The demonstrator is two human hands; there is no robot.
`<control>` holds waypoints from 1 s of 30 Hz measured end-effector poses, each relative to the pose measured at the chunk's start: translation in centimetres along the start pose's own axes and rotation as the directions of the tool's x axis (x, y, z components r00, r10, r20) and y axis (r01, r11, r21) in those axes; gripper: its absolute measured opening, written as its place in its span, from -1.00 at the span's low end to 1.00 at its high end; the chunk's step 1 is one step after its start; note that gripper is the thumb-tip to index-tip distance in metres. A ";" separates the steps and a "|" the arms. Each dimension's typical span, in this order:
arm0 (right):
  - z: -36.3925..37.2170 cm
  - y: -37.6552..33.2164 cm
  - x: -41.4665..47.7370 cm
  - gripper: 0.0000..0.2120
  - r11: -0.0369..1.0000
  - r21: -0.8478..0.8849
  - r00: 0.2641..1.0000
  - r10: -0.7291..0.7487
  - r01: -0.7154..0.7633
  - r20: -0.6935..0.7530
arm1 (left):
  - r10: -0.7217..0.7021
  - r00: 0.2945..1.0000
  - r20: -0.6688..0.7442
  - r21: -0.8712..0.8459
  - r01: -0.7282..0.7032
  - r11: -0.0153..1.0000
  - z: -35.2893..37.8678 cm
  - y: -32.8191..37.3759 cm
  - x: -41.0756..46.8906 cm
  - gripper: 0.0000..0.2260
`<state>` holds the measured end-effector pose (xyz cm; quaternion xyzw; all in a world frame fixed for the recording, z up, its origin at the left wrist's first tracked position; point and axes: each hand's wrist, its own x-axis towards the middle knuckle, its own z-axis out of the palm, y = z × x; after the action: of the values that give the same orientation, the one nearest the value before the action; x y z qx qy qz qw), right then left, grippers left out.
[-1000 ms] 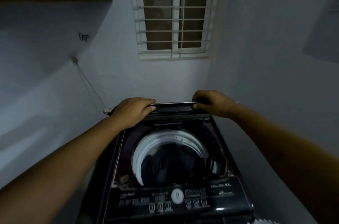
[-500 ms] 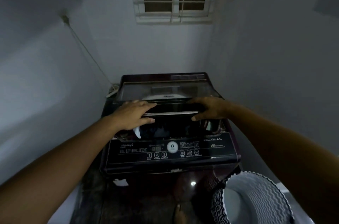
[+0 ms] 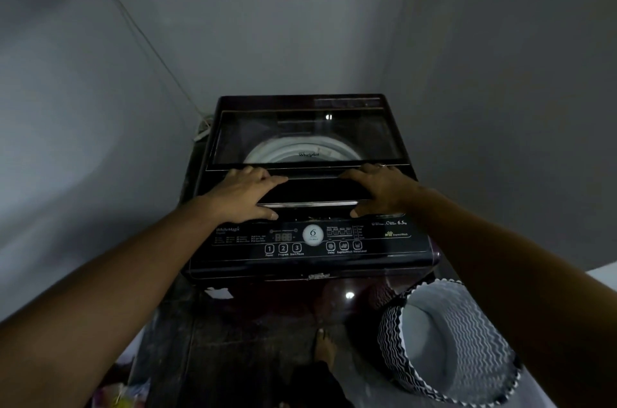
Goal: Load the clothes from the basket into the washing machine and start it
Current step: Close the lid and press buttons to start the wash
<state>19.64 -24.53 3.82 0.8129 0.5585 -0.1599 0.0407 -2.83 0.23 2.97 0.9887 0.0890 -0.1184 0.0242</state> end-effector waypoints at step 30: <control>7.4 -2.3 -5.7 -0.22 0.988 0.021 0.975 0.156 -0.155 -0.157 | -0.120 0.986 -0.120 -0.062 0.113 0.992 8.0 1.6 -6.7 -0.19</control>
<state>14.08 -30.55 -1.21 0.8644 0.4939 -0.0937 0.0051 -10.75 -3.04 -3.16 0.9862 0.1512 -0.0559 0.0388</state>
